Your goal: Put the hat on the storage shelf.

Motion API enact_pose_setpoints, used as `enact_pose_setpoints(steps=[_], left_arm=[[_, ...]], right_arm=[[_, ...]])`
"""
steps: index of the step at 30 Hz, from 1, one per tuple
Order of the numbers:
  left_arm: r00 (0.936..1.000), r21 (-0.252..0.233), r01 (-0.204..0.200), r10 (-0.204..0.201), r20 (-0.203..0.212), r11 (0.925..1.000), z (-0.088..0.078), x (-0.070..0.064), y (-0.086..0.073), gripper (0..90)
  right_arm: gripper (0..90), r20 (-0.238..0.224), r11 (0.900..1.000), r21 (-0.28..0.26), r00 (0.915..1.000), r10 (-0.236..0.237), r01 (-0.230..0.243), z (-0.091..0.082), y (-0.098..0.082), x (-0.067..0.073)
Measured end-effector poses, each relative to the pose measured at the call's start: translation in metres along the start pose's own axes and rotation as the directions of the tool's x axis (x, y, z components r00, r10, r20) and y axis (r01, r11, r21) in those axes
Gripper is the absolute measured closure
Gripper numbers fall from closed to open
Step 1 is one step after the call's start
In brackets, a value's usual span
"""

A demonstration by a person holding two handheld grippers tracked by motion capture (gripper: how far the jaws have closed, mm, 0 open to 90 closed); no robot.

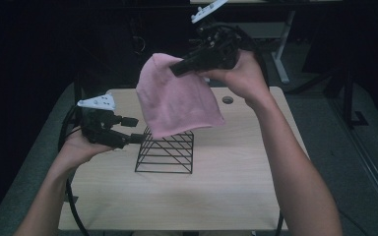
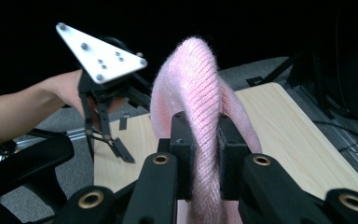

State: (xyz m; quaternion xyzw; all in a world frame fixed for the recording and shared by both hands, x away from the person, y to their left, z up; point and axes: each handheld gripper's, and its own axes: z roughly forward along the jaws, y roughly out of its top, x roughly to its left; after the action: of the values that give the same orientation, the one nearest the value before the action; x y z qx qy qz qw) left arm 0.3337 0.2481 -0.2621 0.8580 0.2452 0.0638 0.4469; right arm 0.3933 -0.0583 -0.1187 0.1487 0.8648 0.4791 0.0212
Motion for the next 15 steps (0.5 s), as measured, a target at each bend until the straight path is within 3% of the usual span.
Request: enact_pose_setpoints(steps=[4,6,7,12,15], left_arm=[[0.9997,-0.009,0.023,-0.023,-0.010,0.9997,0.001,0.009,0.000,45.4],[0.9993,-0.025,0.038,-0.037,0.005,0.9990,0.000,0.013,-0.001,60.8],[0.9991,-0.027,0.042,-0.042,0.003,0.9988,-0.001,0.014,-0.001,60.8],[0.9995,-0.004,0.033,-0.032,0.006,0.9995,-0.003,0.018,-0.003,81.2],[0.9995,0.013,0.031,-0.031,0.004,0.9994,-0.003,0.018,-0.004,82.5]], right_arm=[[80.0,-0.017,1.000,0.000,0.9997,-0.019,0.019,0.011,0.008,0.004],[80.0,-0.023,0.999,-0.006,0.9992,-0.033,0.033,0.019,0.012,0.005],[80.0,-0.023,0.999,-0.006,0.9992,-0.033,0.033,0.019,0.012,0.005],[80.0,-0.024,1.000,-0.008,0.9995,-0.022,0.022,0.030,0.012,0.004],[80.0,-0.022,1.000,-0.013,0.9995,-0.022,0.022,0.034,0.011,0.002]])
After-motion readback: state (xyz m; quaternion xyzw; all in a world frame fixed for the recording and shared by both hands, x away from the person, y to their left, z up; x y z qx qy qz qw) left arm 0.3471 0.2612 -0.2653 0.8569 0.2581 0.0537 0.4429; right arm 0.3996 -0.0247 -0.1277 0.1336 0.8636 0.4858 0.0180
